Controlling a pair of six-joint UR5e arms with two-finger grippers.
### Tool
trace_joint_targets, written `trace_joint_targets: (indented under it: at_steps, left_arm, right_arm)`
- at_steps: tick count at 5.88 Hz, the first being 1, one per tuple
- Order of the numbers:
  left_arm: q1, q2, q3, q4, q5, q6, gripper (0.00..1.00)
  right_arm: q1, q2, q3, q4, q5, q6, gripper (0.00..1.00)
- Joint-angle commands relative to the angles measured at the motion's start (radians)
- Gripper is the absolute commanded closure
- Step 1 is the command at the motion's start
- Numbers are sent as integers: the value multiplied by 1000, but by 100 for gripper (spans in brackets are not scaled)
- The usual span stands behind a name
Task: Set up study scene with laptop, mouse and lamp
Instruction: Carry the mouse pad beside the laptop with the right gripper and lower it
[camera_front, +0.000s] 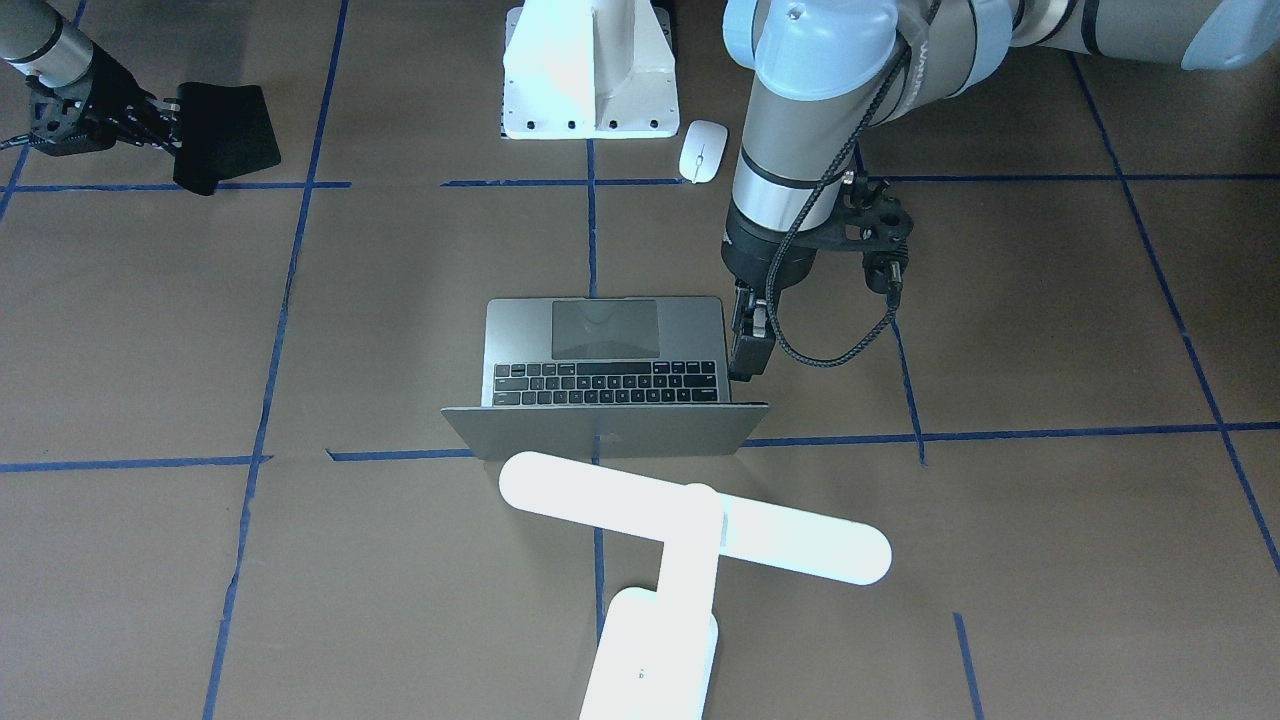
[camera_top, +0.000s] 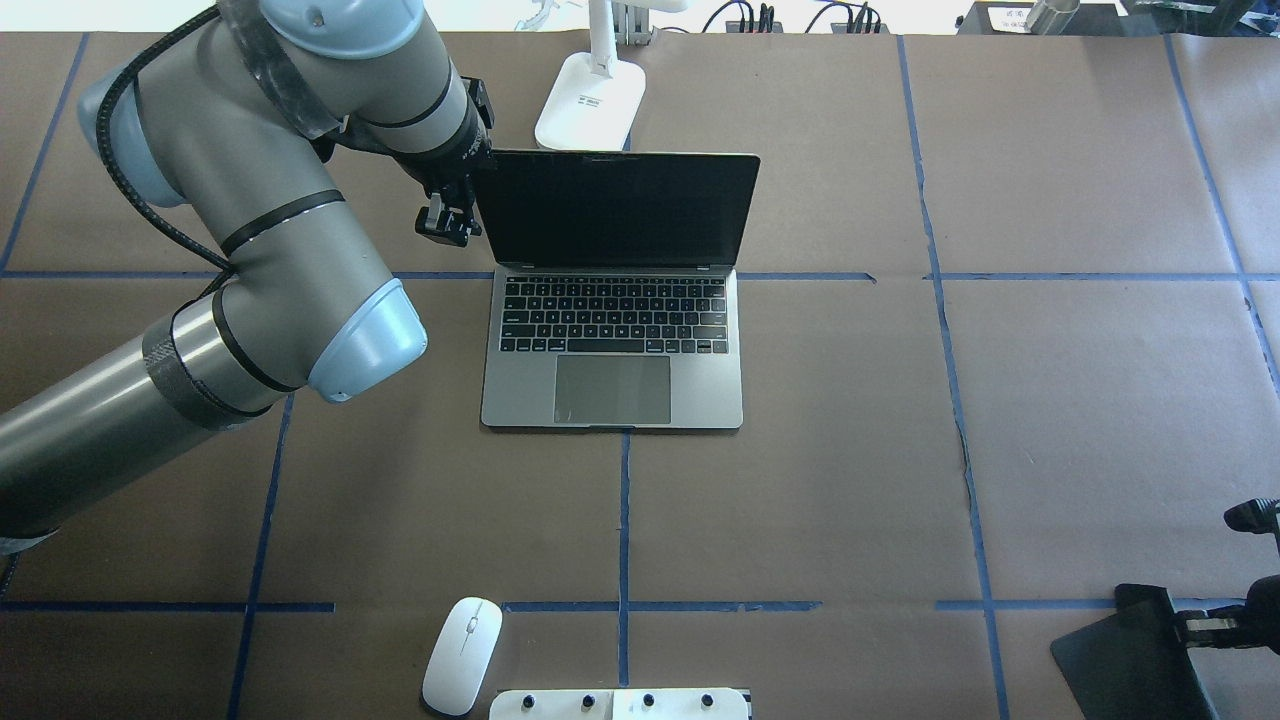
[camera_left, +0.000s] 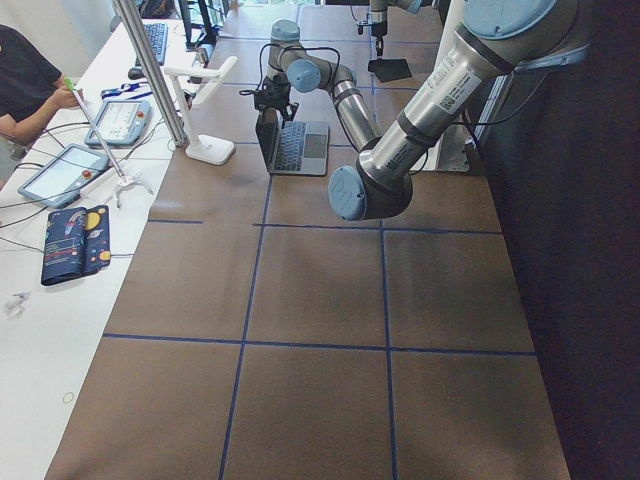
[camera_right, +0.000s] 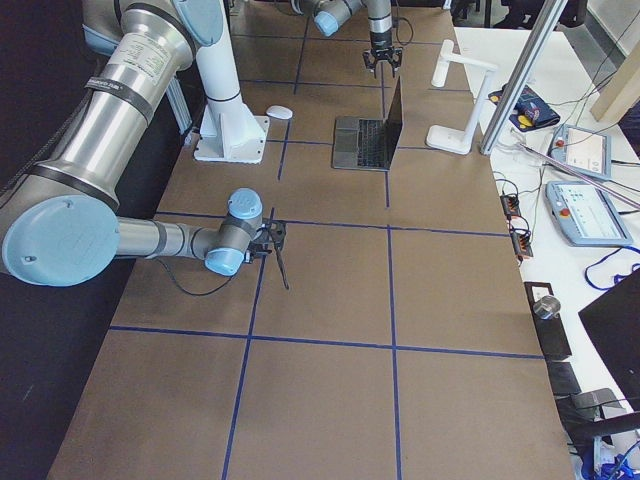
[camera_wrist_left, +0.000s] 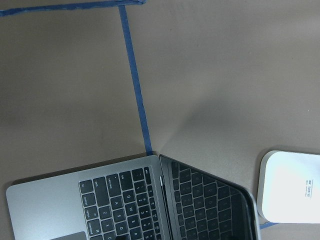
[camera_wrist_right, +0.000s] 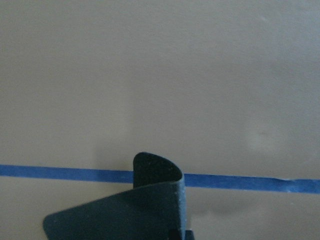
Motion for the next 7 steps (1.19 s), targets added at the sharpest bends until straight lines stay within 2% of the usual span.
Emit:
trace_joint_targets:
  at_steps: [1, 2, 3, 4, 6, 7]
  left_arm:
    - [-4, -1, -1, 0, 0, 3, 28]
    - [-5, 0, -1, 0, 0, 5, 28]
    - [-16, 0, -1, 0, 0, 5, 28]
    - [-21, 11, -4, 0, -1, 5, 28]
    - [-21, 47, -74, 11, 0, 5, 28]
    - [-21, 81, -106, 9, 0, 5, 28]
  right_arm:
    - [31, 140, -1, -25, 12, 4, 100]
    - [116, 289, -39, -133, 32, 4, 100]
    - [235, 447, -73, -282, 101, -3, 100]
    - [321, 600, -178, -348, 135, -8, 100]
    - [403, 855, -434, -351, 149, -7, 100]
    - [417, 935, -537, -349, 147, -8, 100]
